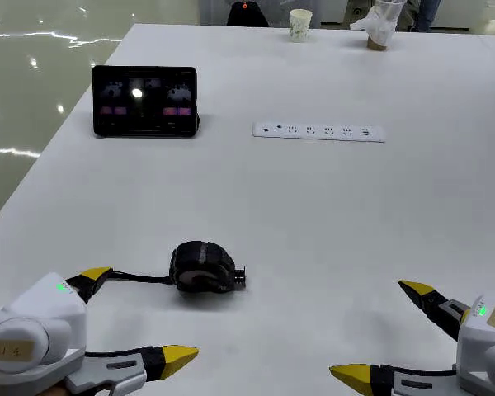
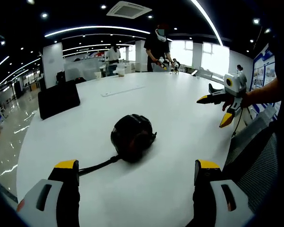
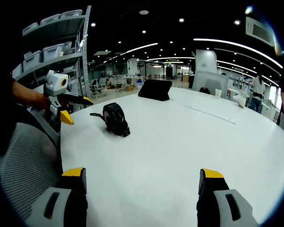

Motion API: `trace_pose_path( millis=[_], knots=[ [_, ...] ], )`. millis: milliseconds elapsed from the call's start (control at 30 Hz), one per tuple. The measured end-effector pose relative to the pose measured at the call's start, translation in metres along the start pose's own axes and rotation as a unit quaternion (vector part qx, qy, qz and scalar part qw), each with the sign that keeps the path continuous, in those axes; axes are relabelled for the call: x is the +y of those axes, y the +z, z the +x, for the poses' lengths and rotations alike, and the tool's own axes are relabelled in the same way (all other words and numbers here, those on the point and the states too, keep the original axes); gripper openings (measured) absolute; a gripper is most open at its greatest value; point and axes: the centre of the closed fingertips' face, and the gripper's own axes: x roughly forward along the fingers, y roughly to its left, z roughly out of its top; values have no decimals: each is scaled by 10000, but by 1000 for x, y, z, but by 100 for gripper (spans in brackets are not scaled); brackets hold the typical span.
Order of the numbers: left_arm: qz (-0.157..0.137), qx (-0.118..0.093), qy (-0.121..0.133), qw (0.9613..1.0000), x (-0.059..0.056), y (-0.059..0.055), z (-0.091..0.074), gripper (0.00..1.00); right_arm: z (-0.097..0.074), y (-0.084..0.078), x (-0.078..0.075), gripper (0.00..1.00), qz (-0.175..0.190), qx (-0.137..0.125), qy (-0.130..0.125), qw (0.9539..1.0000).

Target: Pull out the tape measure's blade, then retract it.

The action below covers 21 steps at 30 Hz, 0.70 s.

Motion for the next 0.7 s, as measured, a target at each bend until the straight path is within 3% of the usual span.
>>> trace_pose_path(
  millis=[700],
  knots=[
    [6, 33, -67, 10000, -1, -1, -5, 99, -2, -6, 5, 99, -7, 174, 88, 9998]
  ],
)
